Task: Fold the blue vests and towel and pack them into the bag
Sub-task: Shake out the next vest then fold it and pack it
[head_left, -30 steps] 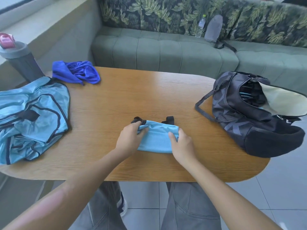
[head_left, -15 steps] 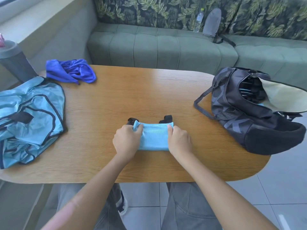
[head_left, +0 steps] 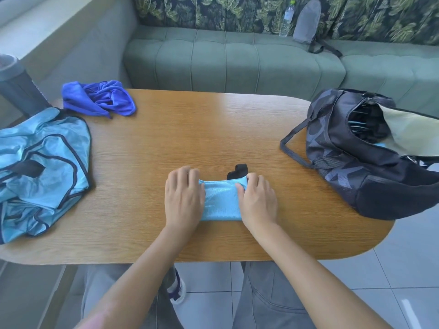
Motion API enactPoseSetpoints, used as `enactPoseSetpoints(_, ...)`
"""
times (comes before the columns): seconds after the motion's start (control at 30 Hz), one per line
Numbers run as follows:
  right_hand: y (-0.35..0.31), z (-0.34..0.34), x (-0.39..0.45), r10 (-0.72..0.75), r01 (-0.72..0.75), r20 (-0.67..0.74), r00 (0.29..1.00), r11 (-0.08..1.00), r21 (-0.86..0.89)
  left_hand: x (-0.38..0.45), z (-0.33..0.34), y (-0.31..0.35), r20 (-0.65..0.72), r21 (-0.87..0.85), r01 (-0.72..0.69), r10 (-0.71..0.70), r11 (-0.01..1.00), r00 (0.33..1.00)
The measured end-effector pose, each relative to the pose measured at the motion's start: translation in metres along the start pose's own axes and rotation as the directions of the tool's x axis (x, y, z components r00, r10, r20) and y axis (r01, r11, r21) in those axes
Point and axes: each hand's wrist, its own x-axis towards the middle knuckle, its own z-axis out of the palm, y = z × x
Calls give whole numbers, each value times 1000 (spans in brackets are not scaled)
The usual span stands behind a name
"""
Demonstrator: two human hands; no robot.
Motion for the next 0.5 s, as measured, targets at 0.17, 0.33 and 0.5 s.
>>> enactPoseSetpoints(0.17,3,-3,2,25,-37,63,998,980,193,22,1,-14,350,-128,-460,474,879,808)
enactPoseSetpoints(0.33,5,-20,21,174,-326,378,909,863,387,61,-14,-17,722,-235,-182,297,955,625)
enactPoseSetpoints(0.5,11,-29,28,86,-346,444,892,761,548,94,-18,-10,875,-206,-102,230,973,426)
